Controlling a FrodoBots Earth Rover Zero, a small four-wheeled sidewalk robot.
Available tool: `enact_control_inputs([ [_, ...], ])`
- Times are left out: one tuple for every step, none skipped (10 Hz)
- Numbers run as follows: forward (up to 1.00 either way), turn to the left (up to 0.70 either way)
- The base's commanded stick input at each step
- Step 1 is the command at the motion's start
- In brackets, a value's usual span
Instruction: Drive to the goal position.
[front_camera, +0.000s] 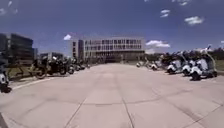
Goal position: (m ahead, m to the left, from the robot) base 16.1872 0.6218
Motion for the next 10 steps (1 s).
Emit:
enact_control_inputs([
  [0.50, 0.00],
  [0.50, -0.50],
  [0.50, -0.50],
  [0.50, -0.50],
  [0.50, -0.17],
  [0.50, 0.00],
  [0.50, 0.00],
  [0.50, 0.00],
  [0.50, 0.00],
  [0.50, 0.00],
])
